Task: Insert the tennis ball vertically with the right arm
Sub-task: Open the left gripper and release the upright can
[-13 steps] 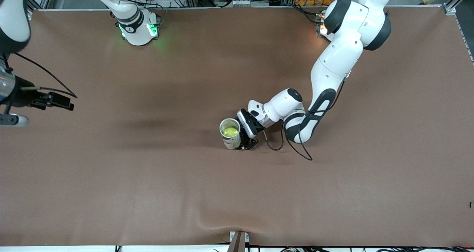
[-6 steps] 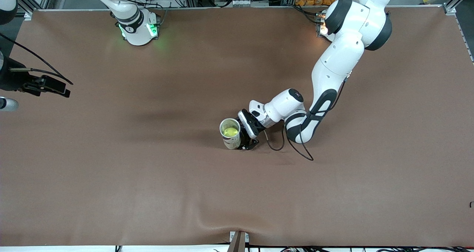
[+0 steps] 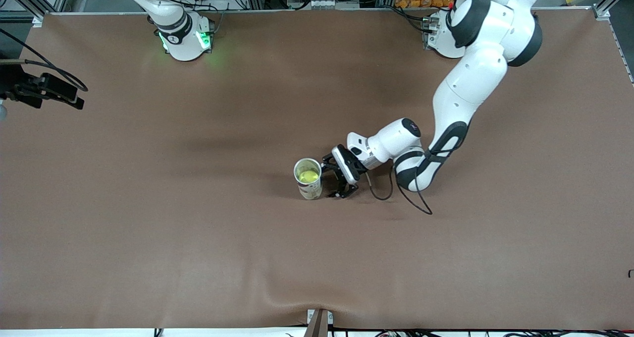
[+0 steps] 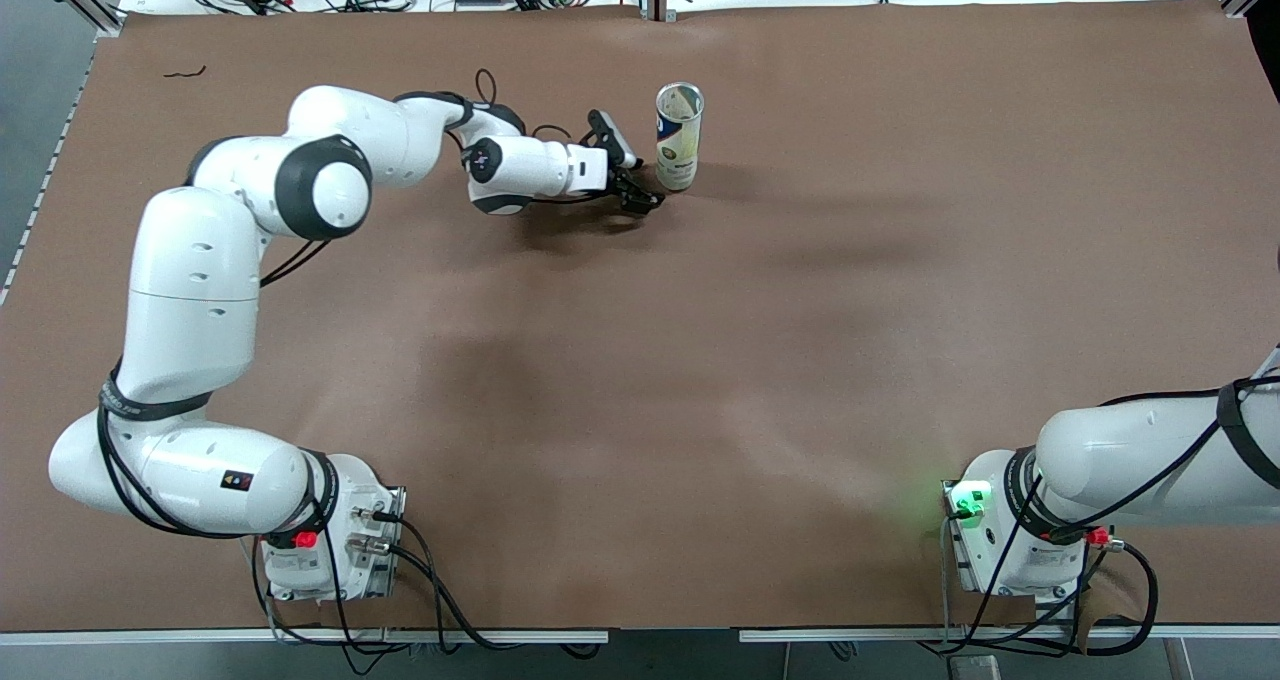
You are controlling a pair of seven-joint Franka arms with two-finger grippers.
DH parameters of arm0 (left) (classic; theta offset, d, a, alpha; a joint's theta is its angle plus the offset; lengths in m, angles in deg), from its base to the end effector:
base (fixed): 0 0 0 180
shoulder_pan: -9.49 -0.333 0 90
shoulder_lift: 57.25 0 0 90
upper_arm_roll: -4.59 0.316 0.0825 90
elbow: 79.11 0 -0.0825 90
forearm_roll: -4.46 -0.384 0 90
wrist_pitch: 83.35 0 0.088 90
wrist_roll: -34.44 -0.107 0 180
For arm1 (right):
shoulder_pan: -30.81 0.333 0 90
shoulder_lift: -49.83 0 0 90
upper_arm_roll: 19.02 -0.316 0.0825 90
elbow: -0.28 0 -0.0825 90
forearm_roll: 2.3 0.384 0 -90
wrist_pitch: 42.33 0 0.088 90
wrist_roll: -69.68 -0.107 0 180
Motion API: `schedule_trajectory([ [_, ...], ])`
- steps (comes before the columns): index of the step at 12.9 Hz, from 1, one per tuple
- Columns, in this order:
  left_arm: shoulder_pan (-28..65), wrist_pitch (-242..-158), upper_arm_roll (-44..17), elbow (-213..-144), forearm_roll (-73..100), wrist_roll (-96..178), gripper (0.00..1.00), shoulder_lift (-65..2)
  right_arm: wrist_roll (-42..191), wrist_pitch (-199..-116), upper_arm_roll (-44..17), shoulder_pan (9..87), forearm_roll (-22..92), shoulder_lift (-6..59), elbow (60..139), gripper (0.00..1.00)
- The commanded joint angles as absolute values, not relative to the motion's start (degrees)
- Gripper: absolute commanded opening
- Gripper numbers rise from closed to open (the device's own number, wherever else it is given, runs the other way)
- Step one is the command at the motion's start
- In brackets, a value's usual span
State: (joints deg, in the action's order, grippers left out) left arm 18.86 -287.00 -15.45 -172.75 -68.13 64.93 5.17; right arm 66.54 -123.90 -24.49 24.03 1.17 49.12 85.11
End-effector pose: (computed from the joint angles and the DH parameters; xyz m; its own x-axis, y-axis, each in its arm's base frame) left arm 0.5194 -0.3841 0.1109 0.3500 -0.5264 0.7748 -0.8940 -0.4346 0.1086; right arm 0.5432 -0.0056 0.6475 0.9950 -0.0685 -0.0722 -0.0727 -0.9957 -0.0577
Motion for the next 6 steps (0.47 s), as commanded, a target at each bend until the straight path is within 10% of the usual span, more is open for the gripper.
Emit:
schedule_trajectory([
  [1,15.1,-285.4,-15.6,-178.2,-71.1,66.5,1.00,4.1,65.8,-123.3,-23.0,26.1,0.3,50.3,85.7,1.00],
  [6,0.8,-285.3,-22.8,-184.1,-78.2,66.8,1.00,2.0,65.7,-123.0,-20.8,27.8,-0.5,52.6,88.3,1.00],
])
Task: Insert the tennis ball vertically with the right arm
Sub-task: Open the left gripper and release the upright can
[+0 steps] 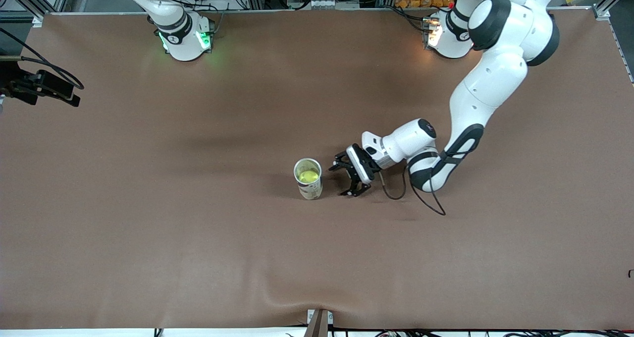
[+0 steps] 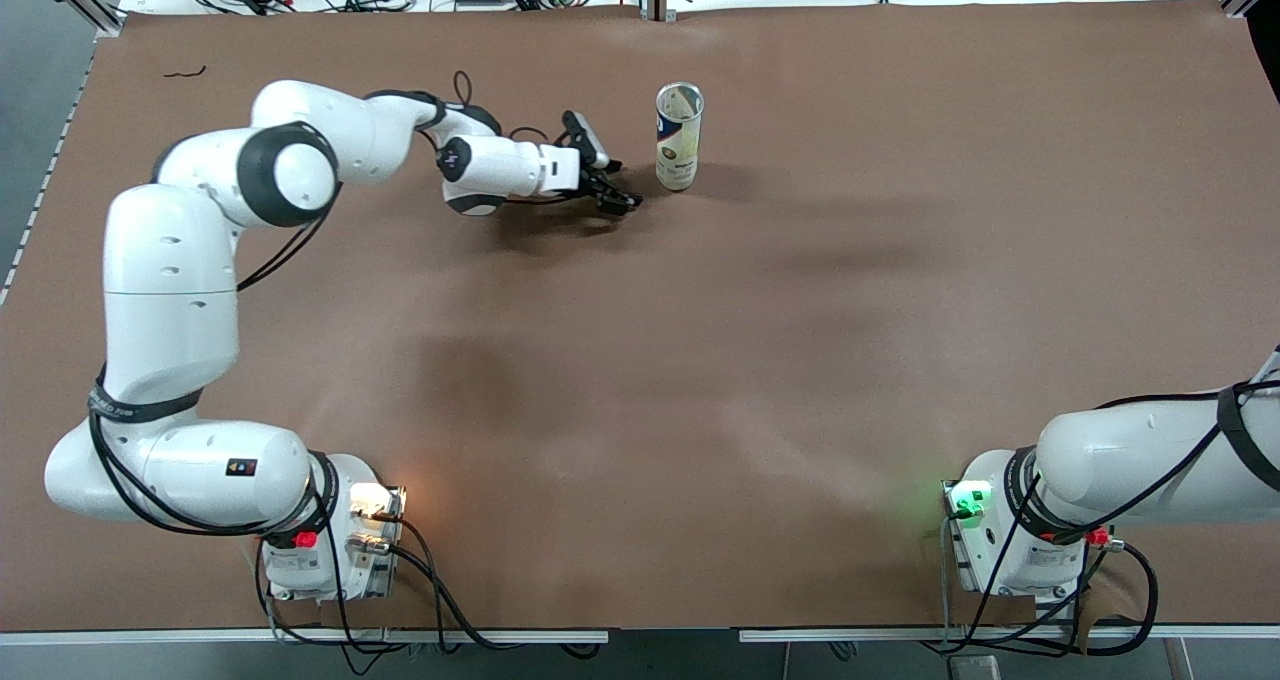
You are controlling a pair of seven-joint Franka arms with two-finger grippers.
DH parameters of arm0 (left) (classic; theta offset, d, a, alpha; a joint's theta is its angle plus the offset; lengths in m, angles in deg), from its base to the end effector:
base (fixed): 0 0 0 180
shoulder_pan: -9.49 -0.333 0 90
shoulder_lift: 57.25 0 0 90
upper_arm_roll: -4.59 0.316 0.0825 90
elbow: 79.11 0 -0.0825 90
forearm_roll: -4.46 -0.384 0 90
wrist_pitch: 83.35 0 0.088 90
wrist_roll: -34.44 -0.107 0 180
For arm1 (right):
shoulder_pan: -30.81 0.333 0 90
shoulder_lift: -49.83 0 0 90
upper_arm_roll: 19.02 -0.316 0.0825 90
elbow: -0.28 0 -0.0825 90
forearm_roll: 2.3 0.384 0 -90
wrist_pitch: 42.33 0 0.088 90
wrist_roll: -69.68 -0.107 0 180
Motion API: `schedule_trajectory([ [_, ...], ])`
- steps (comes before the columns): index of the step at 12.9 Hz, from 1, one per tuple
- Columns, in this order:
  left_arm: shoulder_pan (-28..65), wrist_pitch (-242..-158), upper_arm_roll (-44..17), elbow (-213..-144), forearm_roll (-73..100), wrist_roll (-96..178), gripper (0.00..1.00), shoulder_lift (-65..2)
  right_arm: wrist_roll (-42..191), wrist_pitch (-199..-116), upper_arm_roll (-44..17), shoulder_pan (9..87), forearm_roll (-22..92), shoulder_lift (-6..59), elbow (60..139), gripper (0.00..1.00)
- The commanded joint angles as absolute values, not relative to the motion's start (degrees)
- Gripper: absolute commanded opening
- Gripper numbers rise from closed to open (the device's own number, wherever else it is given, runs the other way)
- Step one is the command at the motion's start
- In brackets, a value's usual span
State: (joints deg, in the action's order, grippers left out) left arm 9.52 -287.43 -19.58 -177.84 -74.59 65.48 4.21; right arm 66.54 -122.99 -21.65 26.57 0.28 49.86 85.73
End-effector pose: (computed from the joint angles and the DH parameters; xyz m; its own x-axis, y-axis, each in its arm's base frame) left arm 0.5213 -0.3321 0.1134 0.3766 -0.5107 0.7729 -0.8876 -0.4378 0.1431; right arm 0.5373 -0.0097 0.6481 0.9935 -0.0754 -0.0852 -0.0790 -0.9961 -0.0402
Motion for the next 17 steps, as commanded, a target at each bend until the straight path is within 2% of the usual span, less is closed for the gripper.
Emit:
schedule_trajectory([
  [1,-2.3,-285.3,-24.5,-185.2,-78.8,66.8,1.00,2.0,65.7,-123.0,-20.4,28.4,-0.6,52.6,88.0,1.00],
  [6,-6.2,-285.1,-26.4,-184.0,-78.9,71.3,1.00,0.8,65.4,-122.8,-19.5,29.1,-0.7,52.4,87.2,1.00],
  [17,-4.9,-282.7,-26.8,-174.3,-78.2,94.5,1.00,-1.3,65.4,-122.8,-19.6,28.1,-0.5,52.3,86.7,1.00],
])
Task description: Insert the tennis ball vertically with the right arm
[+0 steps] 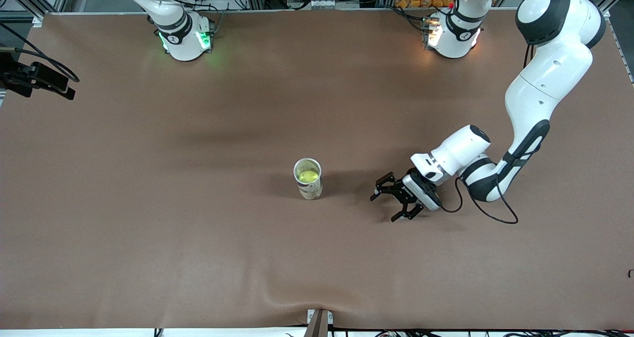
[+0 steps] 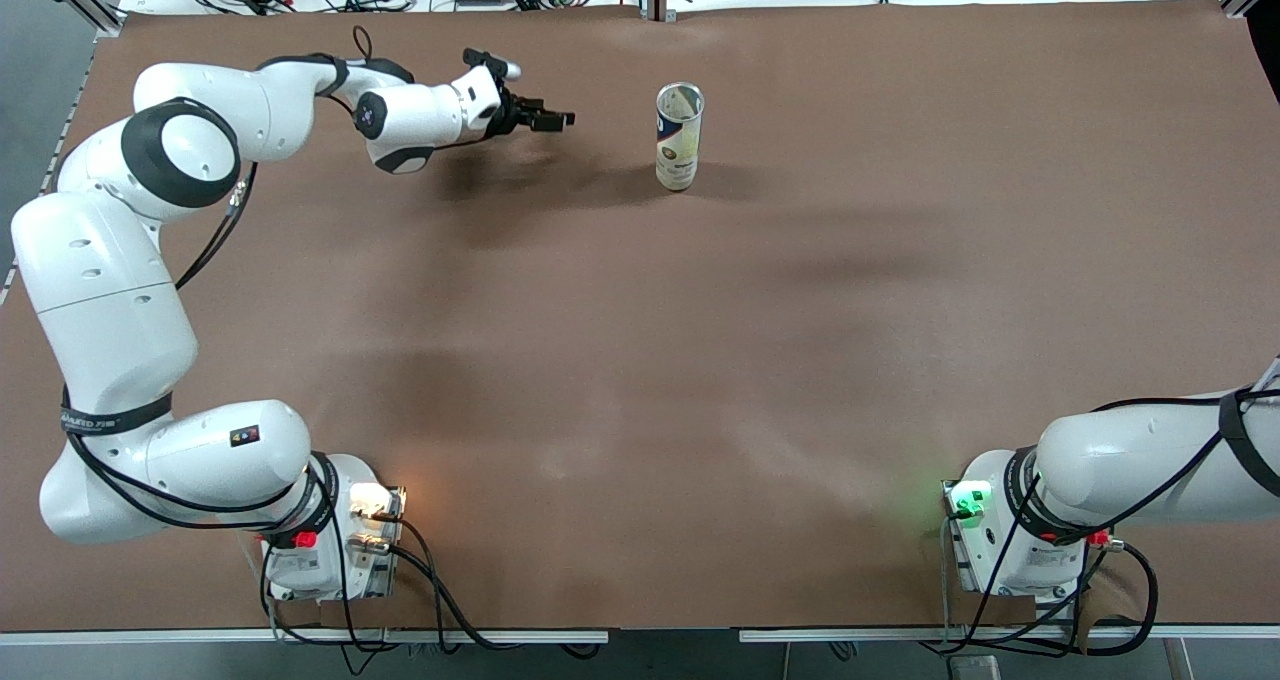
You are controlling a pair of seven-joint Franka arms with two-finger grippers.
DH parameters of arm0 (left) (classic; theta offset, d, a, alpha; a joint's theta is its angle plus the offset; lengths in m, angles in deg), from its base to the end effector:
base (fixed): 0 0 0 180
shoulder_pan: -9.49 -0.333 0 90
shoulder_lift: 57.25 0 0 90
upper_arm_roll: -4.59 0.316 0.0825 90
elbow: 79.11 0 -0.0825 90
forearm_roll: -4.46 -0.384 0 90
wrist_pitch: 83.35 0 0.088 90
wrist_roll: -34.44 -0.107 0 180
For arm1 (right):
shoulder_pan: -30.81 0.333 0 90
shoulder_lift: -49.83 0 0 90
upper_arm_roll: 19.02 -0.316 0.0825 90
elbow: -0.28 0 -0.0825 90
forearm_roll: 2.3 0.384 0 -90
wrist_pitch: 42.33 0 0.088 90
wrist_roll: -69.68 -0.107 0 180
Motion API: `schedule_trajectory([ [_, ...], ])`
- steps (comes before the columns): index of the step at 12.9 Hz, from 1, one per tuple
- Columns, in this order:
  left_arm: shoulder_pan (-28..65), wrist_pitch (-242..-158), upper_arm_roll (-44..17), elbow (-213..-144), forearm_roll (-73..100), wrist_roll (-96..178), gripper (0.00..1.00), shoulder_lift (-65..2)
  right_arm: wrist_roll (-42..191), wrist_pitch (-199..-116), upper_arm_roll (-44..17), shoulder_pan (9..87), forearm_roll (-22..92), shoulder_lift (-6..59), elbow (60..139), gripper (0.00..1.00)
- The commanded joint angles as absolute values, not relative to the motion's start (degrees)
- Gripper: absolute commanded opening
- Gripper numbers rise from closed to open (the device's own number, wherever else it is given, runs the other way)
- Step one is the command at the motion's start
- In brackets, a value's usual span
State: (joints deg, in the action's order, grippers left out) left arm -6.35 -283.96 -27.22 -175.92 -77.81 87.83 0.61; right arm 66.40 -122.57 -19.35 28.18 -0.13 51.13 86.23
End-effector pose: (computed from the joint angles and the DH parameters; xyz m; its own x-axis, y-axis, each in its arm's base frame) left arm 0.6039 -0.2319 0.1861 0.6466 -0.1521 0.7475 -0.5961 -0.7121 0.3708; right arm 0.5292 -0.0167 0.6554 0.9928 -0.0907 -0.0788 -0.0935 -0.9951 -0.0331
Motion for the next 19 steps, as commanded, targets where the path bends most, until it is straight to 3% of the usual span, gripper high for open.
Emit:
schedule_trajectory([
  [1,-4.9,-281.6,-27.0,-173.4,-78.2,95.9,1.00,-1.3,65.4,-122.8,-19.6,28.1,-0.5,52.3,86.7,1.00],
  [5,-4.6,-276.1,-29.6,-171.4,-74.4,98.5,1.00,-1.7,65.4,-122.8,-19.6,28.3,-0.5,52.3,86.7,1.00],
  [9,-4.4,-262.3,-34.2,-170.2,-68.8,98.2,1.00,-4.8,65.4,-122.7,-19.6,28.4,-0.5,52.3,86.8,1.00],
  [14,-2.3,-249.5,-38.6,-165.2,-59.6,98.1,1.00,-4.8,65.4,-122.7,-19.8,28.7,-0.5,52.2,86.8,1.00],
  [17,2.0,-246.6,-38.8,-161.3,-52.2,97.9,1.00,-4.9,65.4,-122.6,-19.8,28.7,-0.5,52.2,86.8,1.00],
  [19,1.8,-238.7,-41.6,-161.1,-49.7,97.7,1.00,-6.3,65.4,-122.6,-19.8,28.7,-0.5,52.1,86.8,1.00],
])
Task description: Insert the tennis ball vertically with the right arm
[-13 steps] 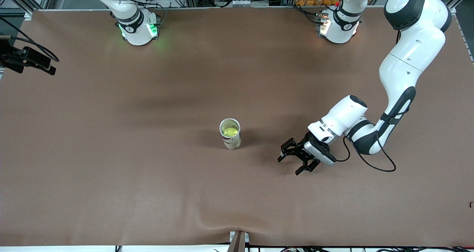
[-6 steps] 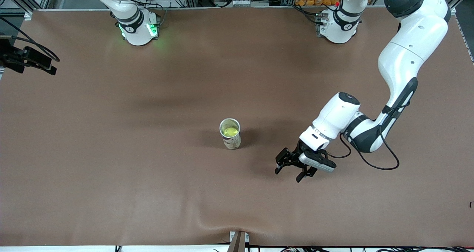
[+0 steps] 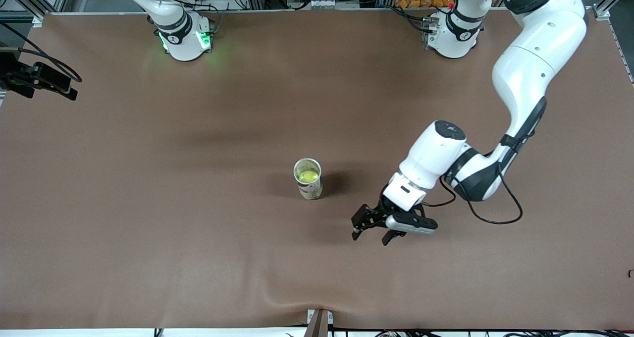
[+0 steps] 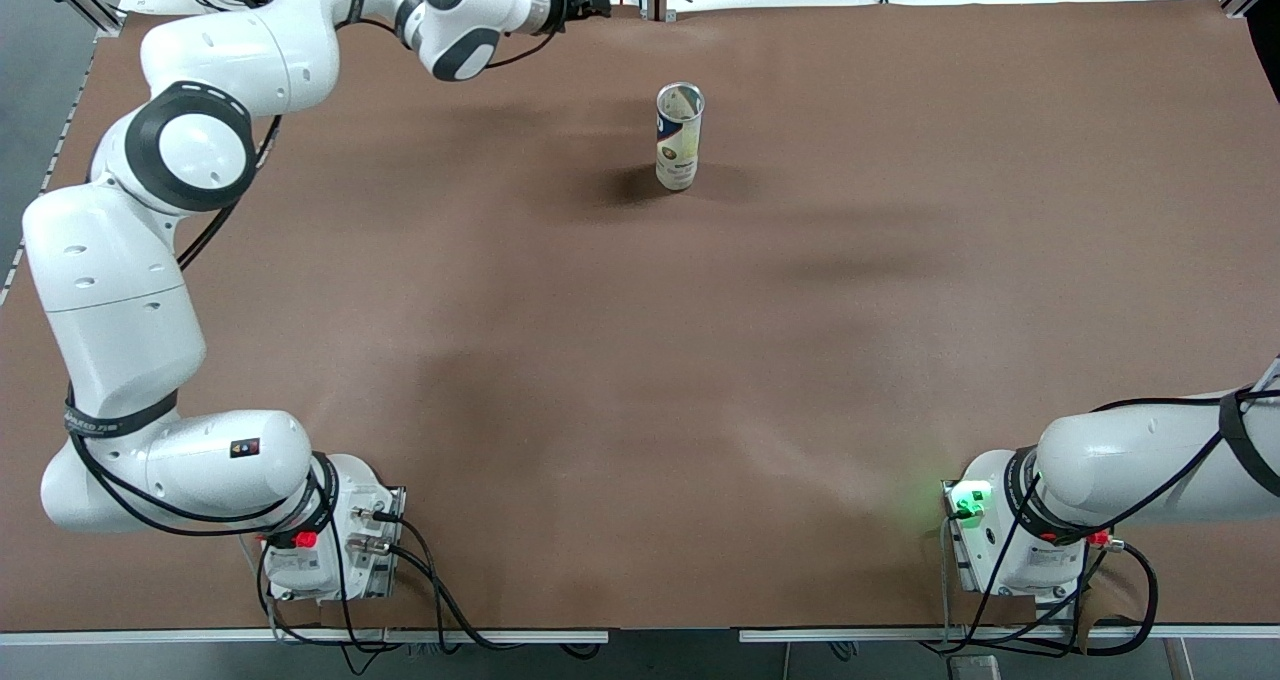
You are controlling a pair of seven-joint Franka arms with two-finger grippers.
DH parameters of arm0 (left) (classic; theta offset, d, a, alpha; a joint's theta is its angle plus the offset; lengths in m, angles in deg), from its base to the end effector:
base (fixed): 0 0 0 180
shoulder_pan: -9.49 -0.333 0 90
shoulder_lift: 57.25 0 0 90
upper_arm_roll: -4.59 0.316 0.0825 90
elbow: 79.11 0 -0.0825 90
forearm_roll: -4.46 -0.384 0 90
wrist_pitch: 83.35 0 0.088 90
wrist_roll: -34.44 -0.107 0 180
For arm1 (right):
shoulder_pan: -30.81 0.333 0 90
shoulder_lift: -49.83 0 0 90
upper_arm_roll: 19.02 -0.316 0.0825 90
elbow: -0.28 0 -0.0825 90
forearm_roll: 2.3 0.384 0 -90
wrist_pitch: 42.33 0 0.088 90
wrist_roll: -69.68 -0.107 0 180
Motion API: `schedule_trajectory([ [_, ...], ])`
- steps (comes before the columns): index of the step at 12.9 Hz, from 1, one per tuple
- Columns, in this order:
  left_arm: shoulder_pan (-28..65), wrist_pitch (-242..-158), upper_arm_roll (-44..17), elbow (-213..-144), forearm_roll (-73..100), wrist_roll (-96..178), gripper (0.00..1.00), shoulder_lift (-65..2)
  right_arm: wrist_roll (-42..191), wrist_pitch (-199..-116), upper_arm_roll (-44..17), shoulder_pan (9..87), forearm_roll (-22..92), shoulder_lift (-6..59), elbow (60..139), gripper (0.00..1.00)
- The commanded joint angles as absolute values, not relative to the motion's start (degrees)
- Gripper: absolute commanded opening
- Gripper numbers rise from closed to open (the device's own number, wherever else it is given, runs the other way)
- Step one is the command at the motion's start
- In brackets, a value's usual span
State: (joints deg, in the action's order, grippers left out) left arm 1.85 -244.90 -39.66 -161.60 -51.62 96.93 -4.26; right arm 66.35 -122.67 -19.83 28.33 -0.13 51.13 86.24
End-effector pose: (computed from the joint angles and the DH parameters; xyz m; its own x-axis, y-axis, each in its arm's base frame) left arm 0.6766 -0.3453 0.3222 0.8354 0.1952 0.5139 -0.0714 -0.8884 0.4534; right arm 0.5296 -0.0108 0.6554 0.9937 -0.0807 -0.0773 -0.0835 -0.9960 -0.0329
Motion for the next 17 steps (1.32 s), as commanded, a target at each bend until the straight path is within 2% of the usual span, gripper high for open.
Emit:
schedule_trajectory([
  [1,1.1,-234.8,-43.1,-160.8,-49.5,97.5,1.00,-6.5,65.4,-122.7,-19.8,28.7,-0.5,52.1,86.8,1.00],
  [4,-2.0,-230.2,-47.9,-160.8,-47.5,97.0,1.00,-6.6,65.4,-122.7,-19.9,28.8,-0.5,52.0,86.9,1.00],
  [7,-5.8,-218.7,-55.9,-159.9,-47.2,97.0,1.00,-6.5,65.4,-122.8,-19.9,29.0,-0.5,51.9,86.9,1.00],
  [10,-12.3,-209.3,-66.4,-160.1,-45.9,97.0,1.00,-6.4,65.4,-122.8,-19.9,29.0,-0.5,51.9,86.9,1.00],
  [13,-19.3,-196.1,-76.6,-160.2,-45.0,94.7,1.00,-6.3,65.4,-122.6,-19.8,28.9,-0.5,52.0,86.9,1.00],
  [17,-27.0,-182.4,-85.0,-160.2,-43.3,90.9,1.00,-6.4,65.4,-122.5,-19.9,29.0,-0.5,51.9,87.0,1.00],
])
